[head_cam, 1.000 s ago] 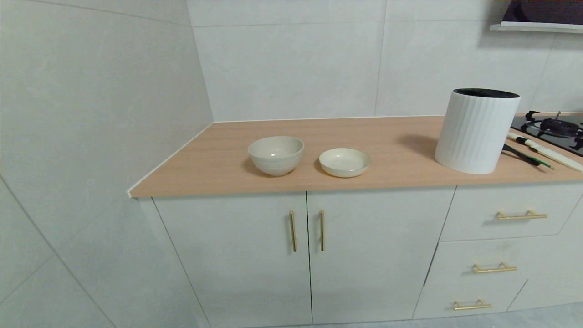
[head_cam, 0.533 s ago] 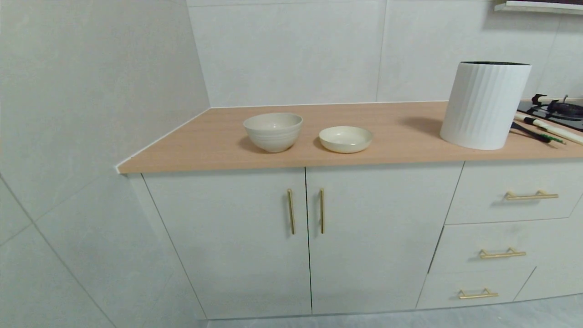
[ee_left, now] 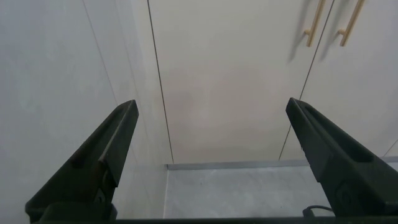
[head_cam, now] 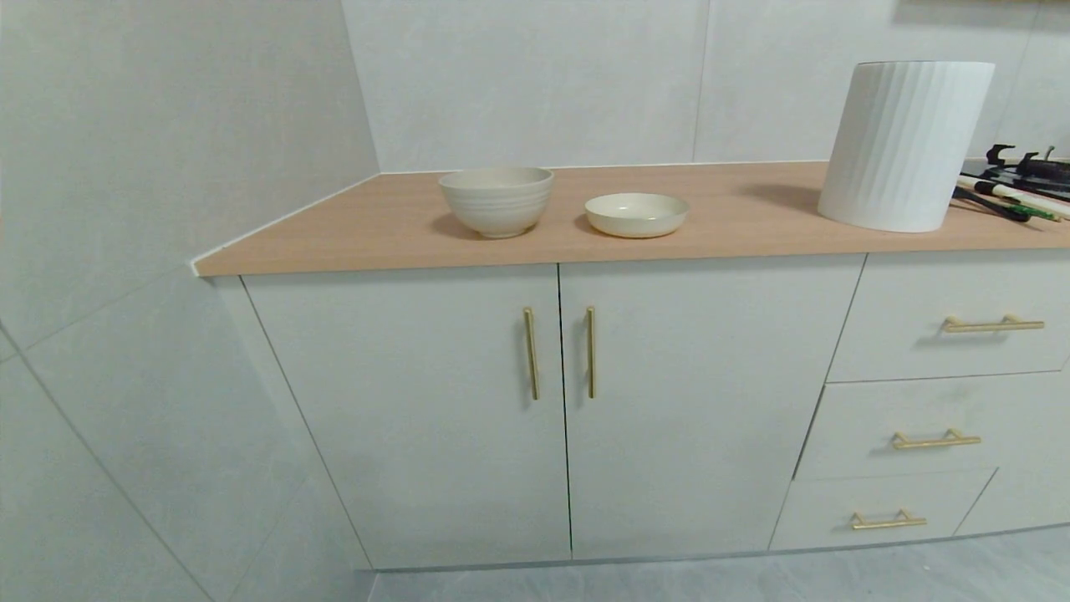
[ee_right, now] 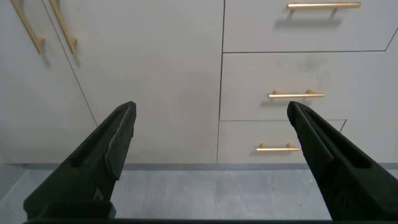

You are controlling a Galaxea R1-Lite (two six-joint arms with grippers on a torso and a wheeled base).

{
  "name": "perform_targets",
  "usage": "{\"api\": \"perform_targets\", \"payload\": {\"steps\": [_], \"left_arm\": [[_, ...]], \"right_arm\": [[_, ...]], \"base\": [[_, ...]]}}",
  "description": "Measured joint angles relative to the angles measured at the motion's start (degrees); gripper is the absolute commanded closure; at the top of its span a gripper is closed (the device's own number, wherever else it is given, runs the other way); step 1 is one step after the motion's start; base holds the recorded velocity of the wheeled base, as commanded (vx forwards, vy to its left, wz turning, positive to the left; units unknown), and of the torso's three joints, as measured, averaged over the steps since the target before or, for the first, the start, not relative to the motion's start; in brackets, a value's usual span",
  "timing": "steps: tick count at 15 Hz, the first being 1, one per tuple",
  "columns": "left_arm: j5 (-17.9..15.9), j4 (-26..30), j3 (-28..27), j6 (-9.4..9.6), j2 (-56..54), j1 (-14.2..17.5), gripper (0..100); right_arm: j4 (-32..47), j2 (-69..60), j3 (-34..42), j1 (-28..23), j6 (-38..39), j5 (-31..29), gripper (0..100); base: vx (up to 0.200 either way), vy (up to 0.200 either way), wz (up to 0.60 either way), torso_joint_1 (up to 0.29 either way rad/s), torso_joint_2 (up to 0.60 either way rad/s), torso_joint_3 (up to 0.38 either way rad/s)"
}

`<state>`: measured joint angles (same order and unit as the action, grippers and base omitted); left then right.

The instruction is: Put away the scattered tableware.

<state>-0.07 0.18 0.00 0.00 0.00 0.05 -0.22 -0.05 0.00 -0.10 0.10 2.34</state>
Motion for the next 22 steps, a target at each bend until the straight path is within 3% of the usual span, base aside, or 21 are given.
{"api": "perform_targets", "payload": {"steps": [22], "left_arm": [[-0.02, -0.02, 0.0, -0.05, 0.0, 0.02, 0]], "right_arm": [[0.04, 0.0, 0.0, 0.0, -0.48, 0.04, 0]], "base": [[0.0, 0.0, 0.03, 0.0, 0.0, 0.001]]}}
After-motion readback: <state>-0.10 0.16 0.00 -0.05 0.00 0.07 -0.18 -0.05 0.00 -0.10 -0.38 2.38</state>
